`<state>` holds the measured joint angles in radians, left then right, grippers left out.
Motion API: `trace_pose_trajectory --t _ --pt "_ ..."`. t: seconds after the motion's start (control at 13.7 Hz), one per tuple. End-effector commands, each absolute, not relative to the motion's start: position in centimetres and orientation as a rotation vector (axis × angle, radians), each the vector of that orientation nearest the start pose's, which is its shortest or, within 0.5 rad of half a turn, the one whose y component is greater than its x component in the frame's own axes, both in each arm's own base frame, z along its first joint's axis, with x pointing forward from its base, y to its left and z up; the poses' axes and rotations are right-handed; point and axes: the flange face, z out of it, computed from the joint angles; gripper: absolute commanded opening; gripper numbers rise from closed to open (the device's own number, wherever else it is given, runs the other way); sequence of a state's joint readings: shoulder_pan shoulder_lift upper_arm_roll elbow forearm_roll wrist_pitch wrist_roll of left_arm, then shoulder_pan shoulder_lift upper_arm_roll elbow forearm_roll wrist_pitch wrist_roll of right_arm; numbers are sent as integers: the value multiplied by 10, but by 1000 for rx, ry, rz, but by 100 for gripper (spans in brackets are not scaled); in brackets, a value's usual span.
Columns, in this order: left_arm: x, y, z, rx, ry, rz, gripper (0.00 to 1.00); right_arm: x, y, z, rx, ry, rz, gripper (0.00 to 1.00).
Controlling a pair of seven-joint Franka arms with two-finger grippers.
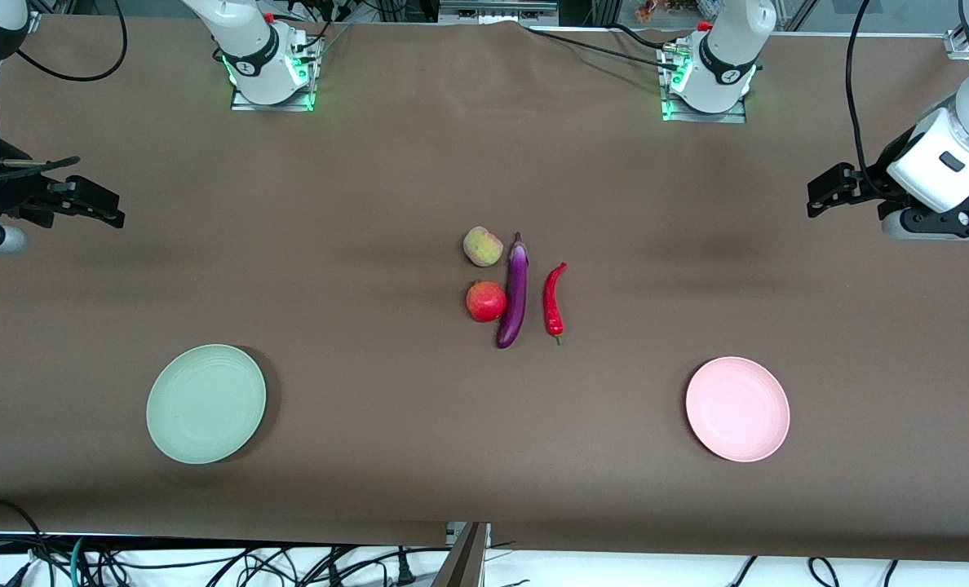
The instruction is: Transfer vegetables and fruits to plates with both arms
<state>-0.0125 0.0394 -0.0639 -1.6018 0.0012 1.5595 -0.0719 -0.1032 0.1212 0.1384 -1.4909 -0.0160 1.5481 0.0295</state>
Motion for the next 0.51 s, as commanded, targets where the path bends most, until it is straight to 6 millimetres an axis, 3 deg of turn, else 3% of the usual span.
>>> trace_pose_trajectory --t 0.0,0.44 --pt "565 -44 591 -3154 34 152 100 588 14 595 -3126 -26 87 100" --pt "565 -50 591 -3153 51 152 100 588 14 595 -3128 -26 87 100"
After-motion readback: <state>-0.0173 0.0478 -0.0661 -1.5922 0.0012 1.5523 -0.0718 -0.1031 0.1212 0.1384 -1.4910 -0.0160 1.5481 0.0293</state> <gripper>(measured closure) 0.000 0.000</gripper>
